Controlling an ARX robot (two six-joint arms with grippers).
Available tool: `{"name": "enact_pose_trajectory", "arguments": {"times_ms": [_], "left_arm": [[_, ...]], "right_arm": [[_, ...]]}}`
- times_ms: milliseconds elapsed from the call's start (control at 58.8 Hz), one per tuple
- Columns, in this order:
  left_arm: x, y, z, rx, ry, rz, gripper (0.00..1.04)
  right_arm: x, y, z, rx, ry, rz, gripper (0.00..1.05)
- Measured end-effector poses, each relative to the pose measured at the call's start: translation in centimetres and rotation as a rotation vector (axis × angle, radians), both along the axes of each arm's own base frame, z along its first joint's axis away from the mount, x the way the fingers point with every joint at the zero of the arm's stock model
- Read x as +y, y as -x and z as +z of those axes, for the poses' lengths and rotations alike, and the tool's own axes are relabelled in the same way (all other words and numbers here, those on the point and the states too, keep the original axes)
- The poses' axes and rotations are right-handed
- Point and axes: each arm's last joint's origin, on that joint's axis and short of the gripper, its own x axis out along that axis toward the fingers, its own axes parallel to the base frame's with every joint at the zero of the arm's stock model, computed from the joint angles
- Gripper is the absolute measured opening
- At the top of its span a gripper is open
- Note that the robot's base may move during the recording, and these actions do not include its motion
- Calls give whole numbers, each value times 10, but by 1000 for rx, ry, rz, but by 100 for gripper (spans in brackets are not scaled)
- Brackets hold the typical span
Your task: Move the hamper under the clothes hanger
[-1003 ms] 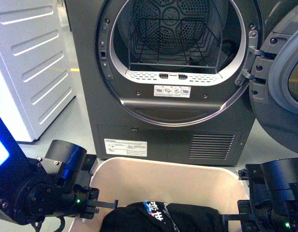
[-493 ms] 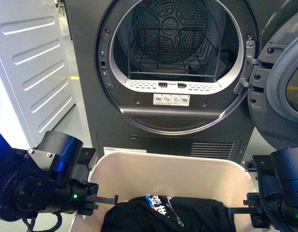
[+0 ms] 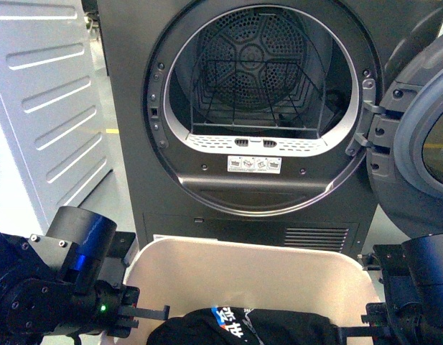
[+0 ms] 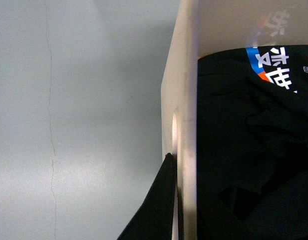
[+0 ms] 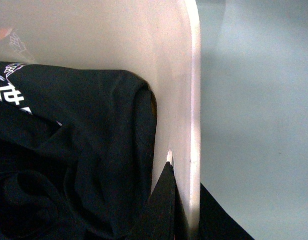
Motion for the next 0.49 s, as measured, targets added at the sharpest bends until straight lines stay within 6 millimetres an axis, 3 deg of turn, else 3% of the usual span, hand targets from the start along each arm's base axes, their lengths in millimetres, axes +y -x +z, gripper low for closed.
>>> {"name": "enact_pose_trajectory", "arguments": {"times_ms": [493], "left_arm": [[5, 0, -1, 3, -5, 16, 4]], "right_arm": [[5, 0, 0, -2, -10, 22, 3]]}}
